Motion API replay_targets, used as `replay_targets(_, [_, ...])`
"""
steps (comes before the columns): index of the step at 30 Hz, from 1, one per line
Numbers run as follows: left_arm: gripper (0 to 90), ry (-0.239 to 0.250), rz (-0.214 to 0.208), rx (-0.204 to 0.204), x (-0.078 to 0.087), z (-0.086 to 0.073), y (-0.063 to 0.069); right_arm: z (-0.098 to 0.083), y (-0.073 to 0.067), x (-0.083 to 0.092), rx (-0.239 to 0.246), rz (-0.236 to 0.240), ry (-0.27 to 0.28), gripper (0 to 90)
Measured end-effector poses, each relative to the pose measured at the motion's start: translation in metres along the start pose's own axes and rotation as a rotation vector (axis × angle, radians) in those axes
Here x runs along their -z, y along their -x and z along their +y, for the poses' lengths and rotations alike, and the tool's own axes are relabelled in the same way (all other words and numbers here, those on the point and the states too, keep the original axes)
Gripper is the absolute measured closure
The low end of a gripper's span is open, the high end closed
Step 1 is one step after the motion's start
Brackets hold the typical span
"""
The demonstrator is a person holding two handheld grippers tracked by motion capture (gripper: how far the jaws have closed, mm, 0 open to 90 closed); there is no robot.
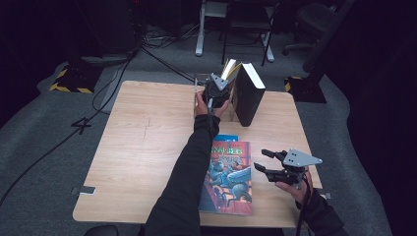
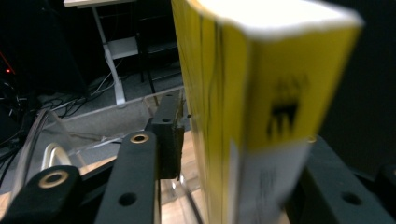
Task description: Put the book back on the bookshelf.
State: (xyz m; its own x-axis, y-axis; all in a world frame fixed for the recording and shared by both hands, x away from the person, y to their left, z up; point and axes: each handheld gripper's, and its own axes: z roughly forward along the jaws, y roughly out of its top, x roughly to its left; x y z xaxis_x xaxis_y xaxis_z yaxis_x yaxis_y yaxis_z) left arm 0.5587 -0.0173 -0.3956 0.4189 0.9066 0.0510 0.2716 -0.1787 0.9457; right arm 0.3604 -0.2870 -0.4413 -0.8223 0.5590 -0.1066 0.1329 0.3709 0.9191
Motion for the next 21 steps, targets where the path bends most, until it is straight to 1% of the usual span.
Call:
replay_targets(2, [59.1, -0.005, -0.010, -0.007, 0.004, -0.002, -0.001, 0.000, 0.000, 0.000, 0.003, -0.001, -0.002, 40.7])
replay_targets(3, [59.1, -0.009, -0.014, -0.022, 0.007, -0.004, -0.001, 0.000, 0.000, 0.001, 0.001, -0.002, -0.005, 40.7])
replay_targets(5, [57.7, -0.017, -0.026, -0.035, 0.011, -0.007, -0.002, 0.000, 0.000, 0.001, -0.006, -0.001, -0.005, 40.7])
replay_targets(8, [54.4, -0.028, -0.046, -0.026, 0.018, -0.015, -0.003, -0.001, 0.001, 0.001, -0.006, 0.000, -0.007, 40.6])
replay_targets(10, [53.5, -0.052, -0.062, -0.047, 0.023, -0.023, -0.003, -0.001, 0.001, 0.001, -0.006, 0.003, -0.010, 40.6])
replay_targets(11, [52.9, -0.052, -0.062, -0.047, 0.023, -0.023, -0.003, -0.001, 0.001, 0.001, -0.006, 0.003, -0.010, 40.6])
replay_targets(13, [52.4, -0.071, -0.070, -0.045, 0.025, -0.030, -0.003, -0.001, 0.000, 0.000, -0.006, 0.010, -0.014, 40.6])
replay_targets(14, [52.0, -0.089, -0.074, -0.044, 0.026, -0.034, -0.004, -0.001, 0.000, -0.001, -0.003, 0.012, -0.016, 40.6])
replay_targets(15, [52.4, -0.102, -0.083, -0.037, 0.026, -0.037, -0.004, -0.001, -0.001, -0.002, -0.004, 0.014, -0.020, 40.6])
replay_targets(17, [56.1, -0.134, -0.103, -0.045, 0.025, -0.042, -0.005, -0.002, -0.001, -0.003, -0.007, 0.018, -0.022, 40.6])
replay_targets(18, [57.7, -0.142, -0.109, -0.045, 0.024, -0.044, -0.004, -0.002, -0.002, -0.004, -0.012, 0.020, -0.025, 40.6])
replay_targets(19, [57.8, -0.141, -0.118, -0.037, 0.023, -0.045, -0.003, -0.002, -0.002, -0.004, -0.010, 0.022, -0.026, 40.6])
replay_targets(20, [58.6, -0.151, -0.132, -0.047, 0.022, -0.047, -0.001, -0.002, -0.002, -0.004, -0.007, 0.022, -0.028, 40.6])
replay_targets(21, [60.2, -0.163, -0.131, -0.050, 0.020, -0.048, 0.002, -0.002, -0.002, -0.005, -0.005, 0.022, -0.032, 40.5])
